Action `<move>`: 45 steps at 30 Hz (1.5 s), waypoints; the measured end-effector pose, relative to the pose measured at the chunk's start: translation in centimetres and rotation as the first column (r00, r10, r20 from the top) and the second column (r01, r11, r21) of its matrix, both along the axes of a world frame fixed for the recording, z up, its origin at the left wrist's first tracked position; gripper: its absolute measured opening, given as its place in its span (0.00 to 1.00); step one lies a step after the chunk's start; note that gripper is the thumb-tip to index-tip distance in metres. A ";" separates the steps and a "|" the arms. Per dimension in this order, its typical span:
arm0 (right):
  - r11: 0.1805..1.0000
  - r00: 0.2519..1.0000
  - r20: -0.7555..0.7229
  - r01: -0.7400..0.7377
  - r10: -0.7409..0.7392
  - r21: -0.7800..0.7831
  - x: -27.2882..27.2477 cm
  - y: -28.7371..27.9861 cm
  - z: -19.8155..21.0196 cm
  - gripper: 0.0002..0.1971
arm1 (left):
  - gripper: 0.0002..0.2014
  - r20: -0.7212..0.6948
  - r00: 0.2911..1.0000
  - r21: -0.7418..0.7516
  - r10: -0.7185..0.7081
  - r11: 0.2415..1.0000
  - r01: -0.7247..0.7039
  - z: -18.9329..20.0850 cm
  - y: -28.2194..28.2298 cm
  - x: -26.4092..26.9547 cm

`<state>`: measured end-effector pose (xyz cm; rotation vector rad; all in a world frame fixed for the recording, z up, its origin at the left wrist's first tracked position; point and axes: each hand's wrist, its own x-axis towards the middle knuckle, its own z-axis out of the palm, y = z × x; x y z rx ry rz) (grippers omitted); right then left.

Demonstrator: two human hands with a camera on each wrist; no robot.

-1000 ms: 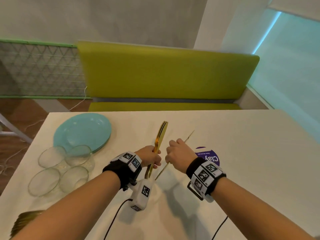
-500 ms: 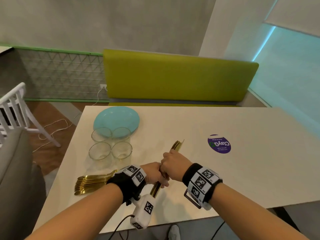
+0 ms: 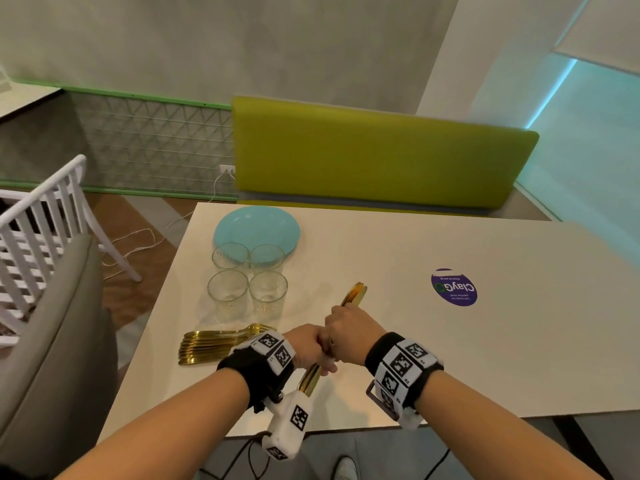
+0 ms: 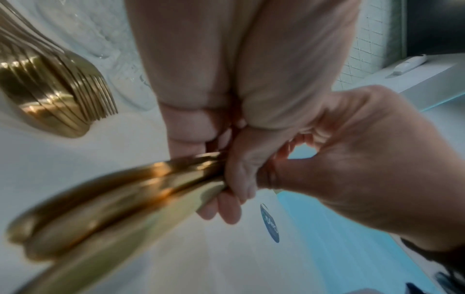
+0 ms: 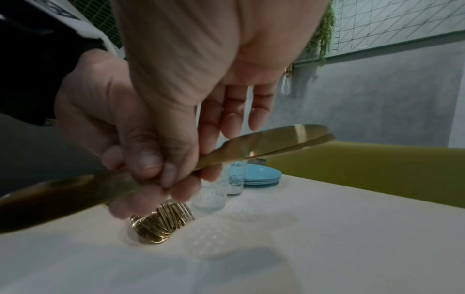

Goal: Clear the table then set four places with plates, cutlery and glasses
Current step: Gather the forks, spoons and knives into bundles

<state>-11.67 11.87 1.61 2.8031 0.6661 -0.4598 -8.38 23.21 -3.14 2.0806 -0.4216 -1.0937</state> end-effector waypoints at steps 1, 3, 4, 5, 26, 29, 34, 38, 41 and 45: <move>1.000 1.000 0.000 0.009 -0.009 0.017 0.1 -0.1 -0.2 0.12 | 0.08 0.018 1.000 0.032 -0.012 0.999 0.011 -0.2 0.2 0.1; 0.994 0.998 -0.020 0.060 -0.058 0.094 0.3 -0.7 -0.6 0.11 | 0.12 0.047 0.999 0.094 -0.017 0.996 0.012 -0.8 0.8 0.2; 0.986 0.995 -0.034 0.100 -0.096 0.134 0.5 -1.0 -0.7 0.12 | 0.13 0.060 0.998 0.120 -0.019 0.993 0.011 -1.1 1.3 0.2; 0.977 0.990 -0.046 0.139 -0.134 0.161 0.7 -1.4 -0.8 0.12 | 0.13 0.078 0.996 0.161 -0.030 0.987 0.017 -1.4 2.0 0.2; 0.934 0.955 -0.063 0.298 -0.291 0.196 2.4 -0.9 -2.6 0.12 | 0.19 0.244 0.718 0.742 -0.652 0.602 0.295 -5.6 12.9 1.2; 0.933 0.951 -0.065 0.309 -0.302 0.187 2.4 -1.0 -2.7 0.12 | 0.20 0.261 0.694 0.751 -0.671 0.593 0.291 -5.6 13.1 1.2; 0.930 0.945 -0.080 0.328 -0.318 0.167 2.4 -1.2 -3.0 0.12 | 0.18 0.259 0.692 0.765 -0.674 0.580 0.279 -5.9 13.2 1.7; 0.921 0.938 -0.084 0.347 -0.337 0.178 2.6 -1.3 -3.2 0.12 | 0.17 0.274 0.712 0.756 -0.647 0.603 0.257 -6.0 13.3 1.9; 0.918 0.935 -0.088 0.354 -0.344 0.179 2.6 -1.5 -3.3 0.12 | 0.16 0.317 0.725 0.742 -0.612 0.636 0.212 -6.2 13.4 1.9; 0.913 0.931 -0.092 0.365 -0.354 0.180 2.8 -1.6 -3.4 0.11 | 0.15 0.343 0.754 0.724 -0.561 0.669 0.169 -6.0 13.3 2.0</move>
